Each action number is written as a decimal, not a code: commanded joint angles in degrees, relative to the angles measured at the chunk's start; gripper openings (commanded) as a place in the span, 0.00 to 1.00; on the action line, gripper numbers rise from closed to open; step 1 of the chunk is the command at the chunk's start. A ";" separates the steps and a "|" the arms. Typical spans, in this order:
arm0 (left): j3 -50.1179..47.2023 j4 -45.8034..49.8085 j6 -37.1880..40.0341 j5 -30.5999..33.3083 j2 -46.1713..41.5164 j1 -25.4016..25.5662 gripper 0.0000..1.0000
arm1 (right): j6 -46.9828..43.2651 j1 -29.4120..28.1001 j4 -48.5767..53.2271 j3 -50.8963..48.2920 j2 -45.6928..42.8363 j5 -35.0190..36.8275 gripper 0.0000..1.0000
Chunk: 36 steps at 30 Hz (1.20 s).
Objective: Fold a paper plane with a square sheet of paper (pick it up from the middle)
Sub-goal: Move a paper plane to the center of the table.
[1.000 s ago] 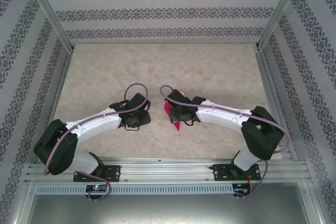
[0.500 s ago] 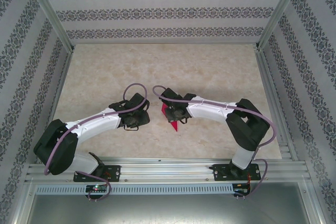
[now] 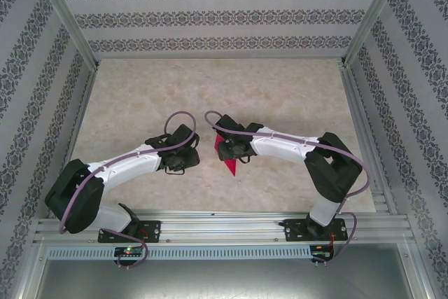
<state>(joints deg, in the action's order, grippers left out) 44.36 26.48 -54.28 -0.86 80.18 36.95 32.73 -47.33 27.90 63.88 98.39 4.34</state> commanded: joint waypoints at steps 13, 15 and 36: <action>-0.68 -0.82 0.67 -0.72 0.92 -0.91 0.46 | -0.95 -0.15 2.91 3.54 5.28 -0.45 0.57; -0.63 -0.75 0.67 -0.63 0.87 -0.96 0.46 | -1.01 -0.48 3.65 4.15 6.30 0.55 0.56; -0.31 0.33 0.92 -0.10 0.68 -0.91 0.46 | 1.83 -0.22 4.39 3.18 7.32 3.12 0.35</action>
<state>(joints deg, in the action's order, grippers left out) 44.10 26.30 -54.26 -1.50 80.84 36.64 33.23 -47.40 31.09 67.33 104.86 5.56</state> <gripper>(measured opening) 0.461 0.348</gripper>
